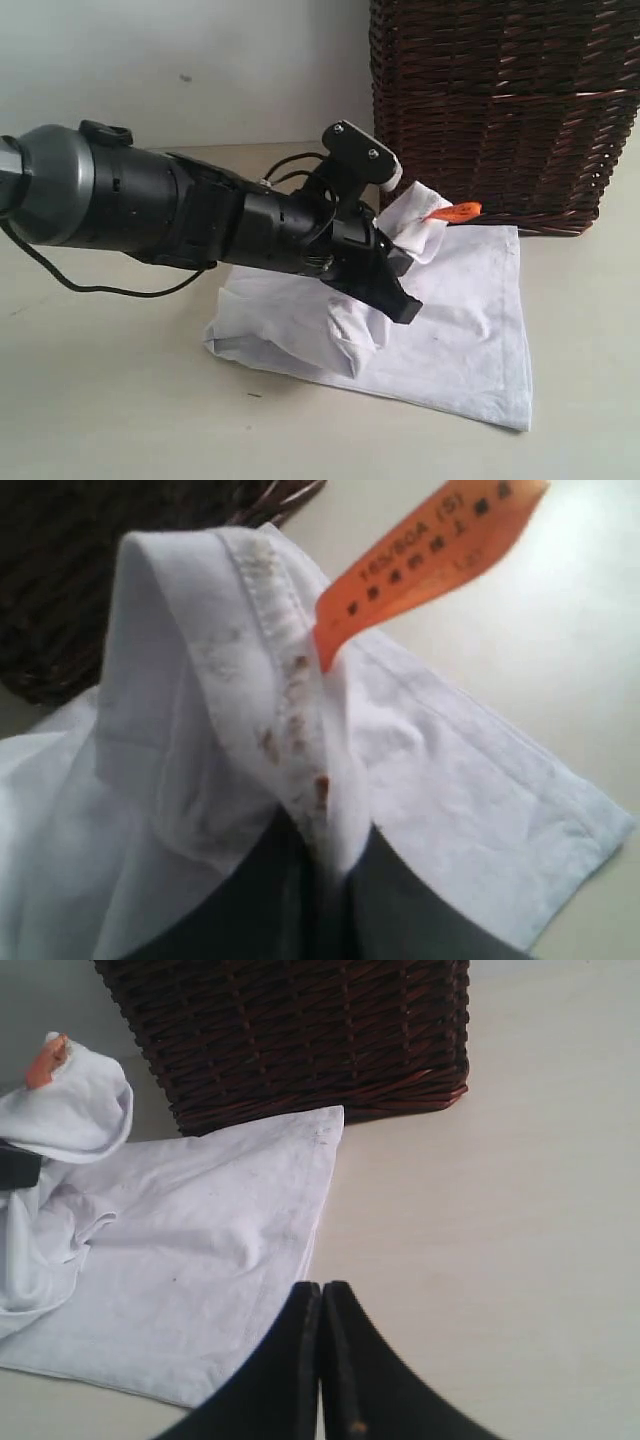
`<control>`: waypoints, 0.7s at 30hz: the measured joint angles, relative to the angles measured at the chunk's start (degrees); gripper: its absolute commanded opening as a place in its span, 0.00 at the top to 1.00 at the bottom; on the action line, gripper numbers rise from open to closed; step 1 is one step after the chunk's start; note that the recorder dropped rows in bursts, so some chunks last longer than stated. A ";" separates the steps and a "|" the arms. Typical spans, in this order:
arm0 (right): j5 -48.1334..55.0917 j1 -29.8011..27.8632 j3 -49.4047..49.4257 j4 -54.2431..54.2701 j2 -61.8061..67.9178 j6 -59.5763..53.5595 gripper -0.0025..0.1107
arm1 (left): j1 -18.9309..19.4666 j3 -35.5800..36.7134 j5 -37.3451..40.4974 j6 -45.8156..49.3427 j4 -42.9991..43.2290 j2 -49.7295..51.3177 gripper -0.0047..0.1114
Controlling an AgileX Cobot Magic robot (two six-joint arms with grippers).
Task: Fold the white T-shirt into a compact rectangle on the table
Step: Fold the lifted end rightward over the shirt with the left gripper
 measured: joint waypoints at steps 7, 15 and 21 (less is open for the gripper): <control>0.00 0.00 0.00 0.00 0.00 0.00 0.98 | -0.10 -2.26 6.34 -1.04 0.00 1.70 0.52; 0.00 0.00 0.00 0.00 0.00 0.00 0.98 | 0.14 -4.20 -7.11 -1.33 0.00 -1.98 0.47; 0.00 0.00 0.00 0.00 0.00 0.00 0.98 | 1.36 1.02 -8.35 -1.42 1.14 -3.64 0.49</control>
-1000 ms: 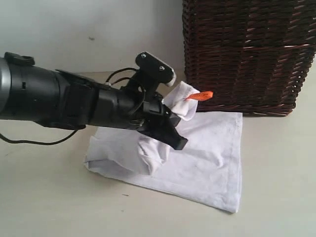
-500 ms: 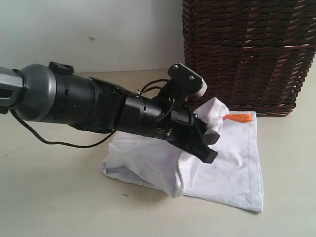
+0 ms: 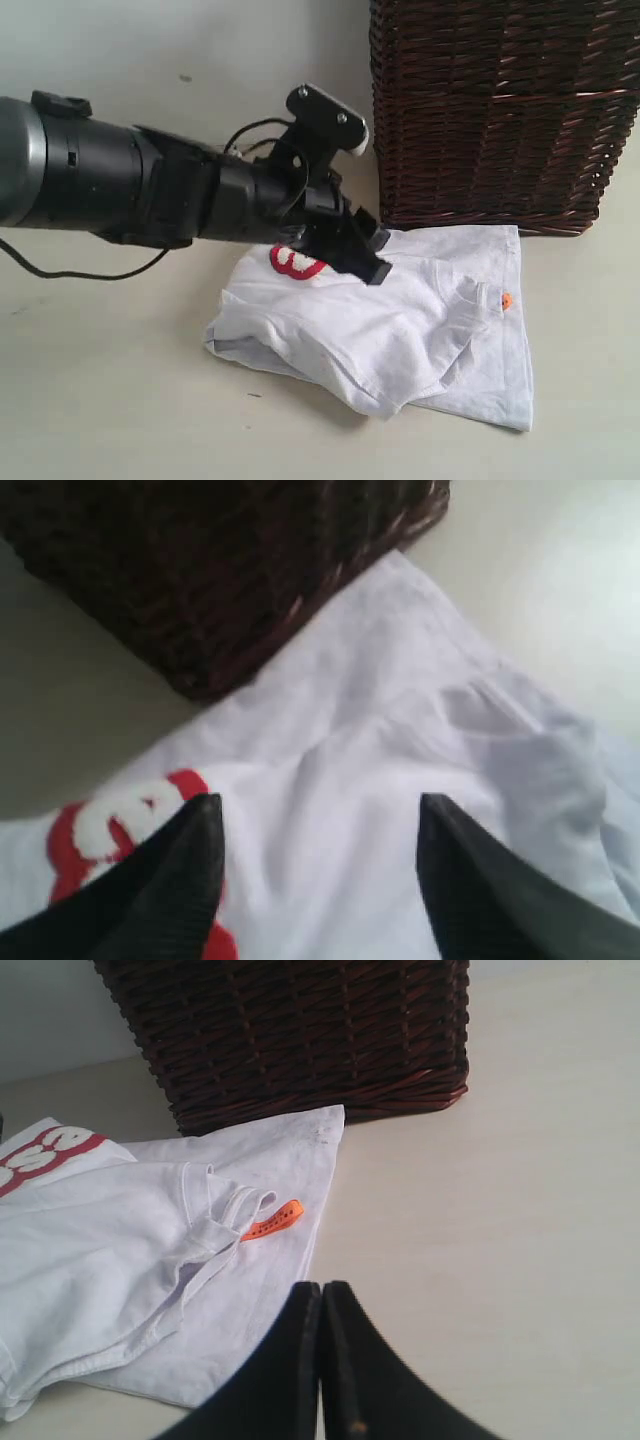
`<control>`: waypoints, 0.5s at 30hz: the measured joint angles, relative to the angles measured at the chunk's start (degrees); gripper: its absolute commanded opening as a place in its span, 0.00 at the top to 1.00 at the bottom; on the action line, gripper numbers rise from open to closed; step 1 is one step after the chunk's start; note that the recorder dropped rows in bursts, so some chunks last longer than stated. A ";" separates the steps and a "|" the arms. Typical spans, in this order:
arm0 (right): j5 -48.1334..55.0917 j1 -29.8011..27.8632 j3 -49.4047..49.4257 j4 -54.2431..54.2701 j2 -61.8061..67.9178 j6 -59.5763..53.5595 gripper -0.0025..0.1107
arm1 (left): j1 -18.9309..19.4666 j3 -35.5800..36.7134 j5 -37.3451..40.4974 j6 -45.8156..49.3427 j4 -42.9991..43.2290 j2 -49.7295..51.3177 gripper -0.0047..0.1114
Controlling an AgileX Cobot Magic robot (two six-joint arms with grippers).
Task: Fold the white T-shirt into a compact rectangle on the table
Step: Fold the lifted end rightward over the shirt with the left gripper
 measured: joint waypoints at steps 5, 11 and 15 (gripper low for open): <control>0.00 0.00 0.00 0.00 0.00 0.00 0.98 | 0.00 3.63 2.39 0.00 0.35 2.19 0.49; 0.00 0.00 0.00 0.00 0.00 0.00 0.98 | 0.00 3.82 9.08 -0.36 -0.82 3.38 0.64; 0.00 0.00 0.00 0.00 0.00 0.00 0.98 | -0.88 2.27 10.71 -1.05 -0.92 4.77 0.76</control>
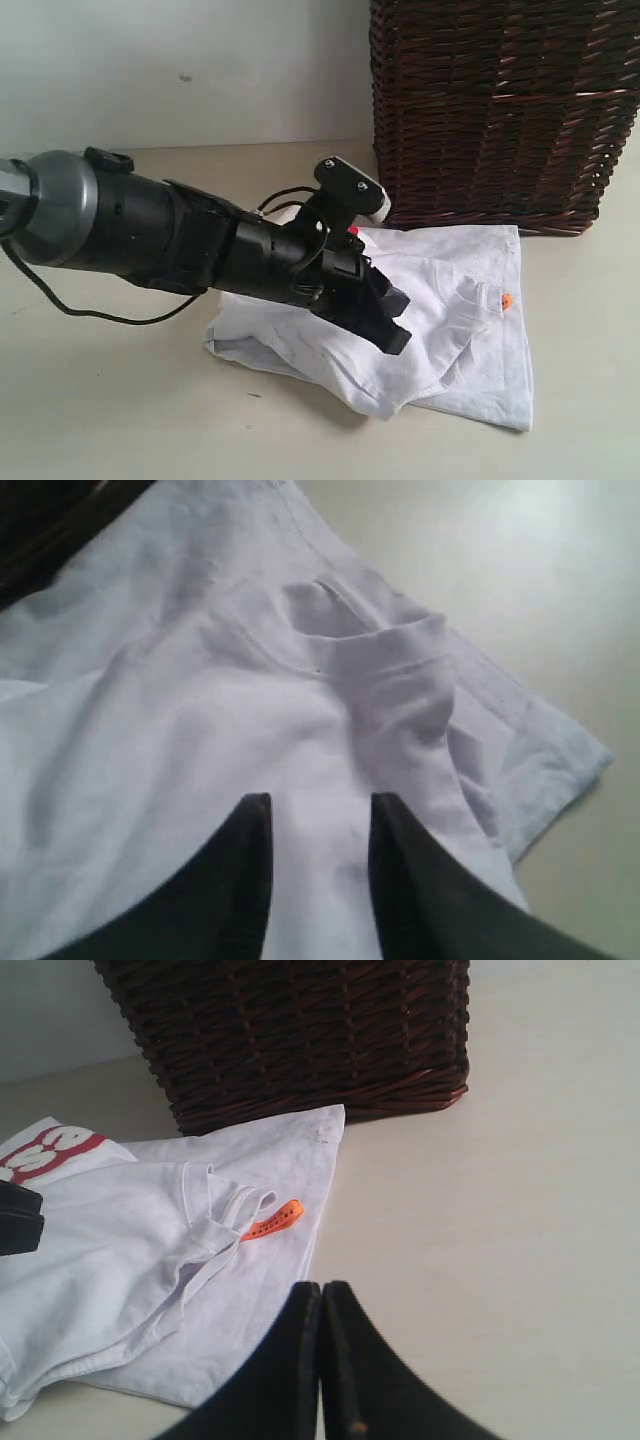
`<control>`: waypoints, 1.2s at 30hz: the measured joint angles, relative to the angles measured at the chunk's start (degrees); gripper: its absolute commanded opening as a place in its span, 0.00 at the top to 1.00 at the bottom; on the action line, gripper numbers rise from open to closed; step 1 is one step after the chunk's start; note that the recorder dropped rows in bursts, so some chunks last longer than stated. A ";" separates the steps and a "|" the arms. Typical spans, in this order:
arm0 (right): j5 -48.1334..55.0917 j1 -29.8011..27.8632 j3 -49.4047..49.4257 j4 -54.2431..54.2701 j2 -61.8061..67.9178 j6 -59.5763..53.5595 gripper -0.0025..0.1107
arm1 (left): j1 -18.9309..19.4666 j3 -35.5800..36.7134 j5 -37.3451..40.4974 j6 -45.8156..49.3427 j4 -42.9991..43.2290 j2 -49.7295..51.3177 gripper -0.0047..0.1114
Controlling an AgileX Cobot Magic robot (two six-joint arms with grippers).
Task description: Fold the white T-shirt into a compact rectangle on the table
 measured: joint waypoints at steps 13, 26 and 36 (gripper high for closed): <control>0.00 0.00 0.00 0.00 0.00 0.00 0.98 | 1.35 -8.90 -5.89 -0.62 6.89 2.84 0.96; 0.00 0.00 0.00 0.00 0.00 0.00 0.98 | 9.29 -4.15 3.04 -16.59 27.03 2.84 0.96; 0.00 0.00 0.00 0.00 0.00 0.00 0.98 | 9.70 -4.15 10.73 -20.63 43.55 5.66 0.96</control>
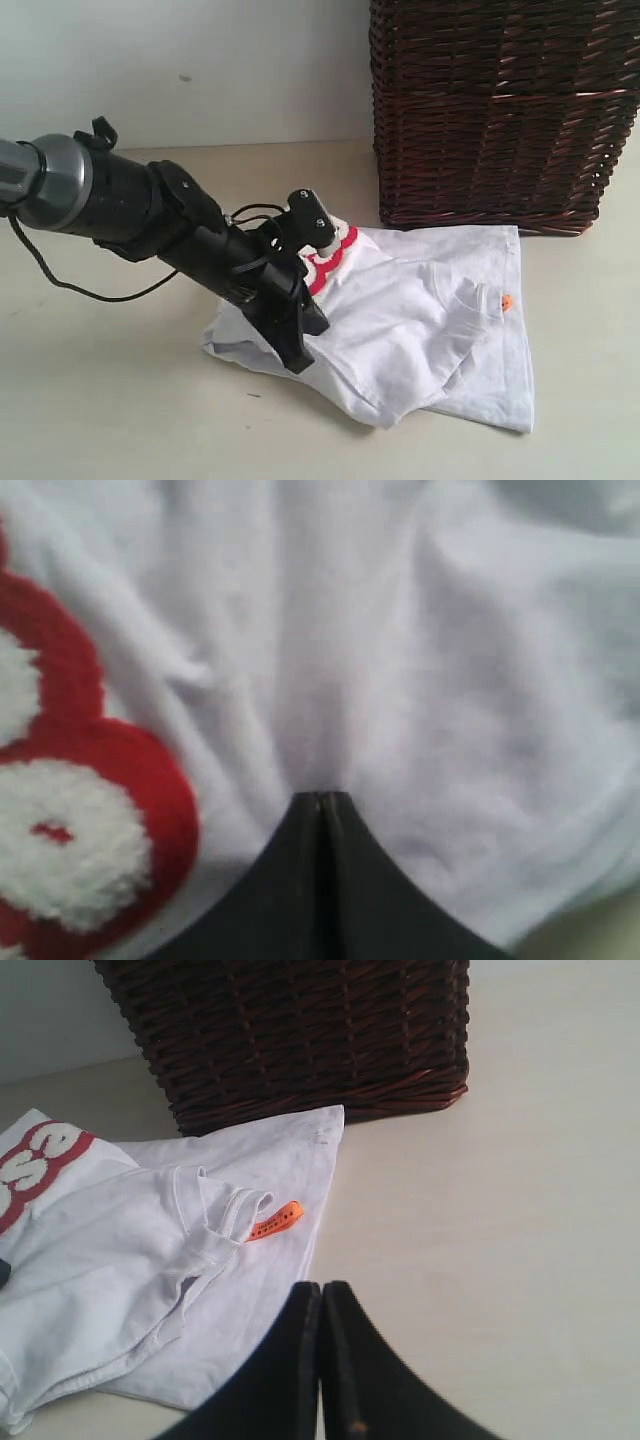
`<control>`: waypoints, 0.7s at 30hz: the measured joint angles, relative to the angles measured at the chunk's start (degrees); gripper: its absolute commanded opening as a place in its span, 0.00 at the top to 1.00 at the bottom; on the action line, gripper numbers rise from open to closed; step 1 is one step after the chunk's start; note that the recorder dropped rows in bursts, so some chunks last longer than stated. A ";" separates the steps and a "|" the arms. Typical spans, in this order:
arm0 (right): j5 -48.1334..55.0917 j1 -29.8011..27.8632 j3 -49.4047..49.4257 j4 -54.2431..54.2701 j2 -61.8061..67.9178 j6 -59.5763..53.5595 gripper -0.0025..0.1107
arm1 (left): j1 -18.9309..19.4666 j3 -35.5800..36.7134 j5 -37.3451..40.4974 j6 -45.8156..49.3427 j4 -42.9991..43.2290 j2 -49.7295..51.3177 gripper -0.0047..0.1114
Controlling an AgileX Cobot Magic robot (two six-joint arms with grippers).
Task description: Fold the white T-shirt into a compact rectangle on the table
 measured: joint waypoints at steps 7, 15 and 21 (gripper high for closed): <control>0.00 0.00 0.00 0.00 0.00 0.00 0.98 | 0.22 0.31 12.98 -5.00 4.32 0.00 0.96; 0.00 0.00 0.00 0.00 0.00 0.00 0.98 | 0.81 1.90 14.14 -8.91 4.36 -5.72 0.96; 0.00 0.00 0.00 0.00 0.00 0.00 0.98 | 1.83 -0.83 3.26 -5.98 3.22 -9.23 0.96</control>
